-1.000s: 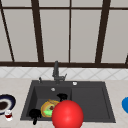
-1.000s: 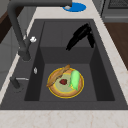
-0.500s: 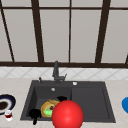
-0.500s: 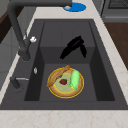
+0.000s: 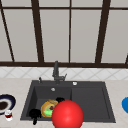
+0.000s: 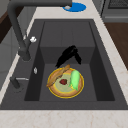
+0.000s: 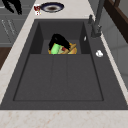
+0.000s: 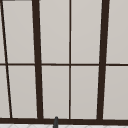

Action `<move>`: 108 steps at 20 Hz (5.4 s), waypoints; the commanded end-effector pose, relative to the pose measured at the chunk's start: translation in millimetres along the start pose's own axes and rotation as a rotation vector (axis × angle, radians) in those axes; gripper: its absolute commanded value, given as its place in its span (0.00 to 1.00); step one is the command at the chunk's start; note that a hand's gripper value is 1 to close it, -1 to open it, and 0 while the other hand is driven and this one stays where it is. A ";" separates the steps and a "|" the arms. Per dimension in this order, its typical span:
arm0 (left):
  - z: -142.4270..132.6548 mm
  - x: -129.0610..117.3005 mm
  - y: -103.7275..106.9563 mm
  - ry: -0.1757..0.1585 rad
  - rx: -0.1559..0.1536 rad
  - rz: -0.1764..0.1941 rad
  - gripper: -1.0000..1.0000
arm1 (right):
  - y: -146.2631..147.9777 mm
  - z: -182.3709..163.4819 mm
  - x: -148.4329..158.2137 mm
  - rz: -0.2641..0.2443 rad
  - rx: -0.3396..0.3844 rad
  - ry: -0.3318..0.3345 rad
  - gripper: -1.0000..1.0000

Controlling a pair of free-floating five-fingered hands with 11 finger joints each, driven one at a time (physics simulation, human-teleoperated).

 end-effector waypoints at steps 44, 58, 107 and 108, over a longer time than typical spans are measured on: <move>0.0 0.0 0.0 0.000 0.000 0.000 0.50 | 19.0 -124.1 -22.8 -0.074 -0.200 0.022 1.00; 0.0 0.0 0.0 0.000 0.000 0.000 0.50 | -36.6 -87.6 -14.4 -0.118 -0.105 0.002 1.00; 0.0 0.0 0.0 0.000 0.000 0.000 0.50 | 27.5 -105.7 -64.6 -0.165 -0.454 -0.044 0.00; 0.0 0.0 0.0 0.000 0.000 0.000 0.50 | 27.8 -102.7 -66.9 -0.160 -0.441 -0.038 0.00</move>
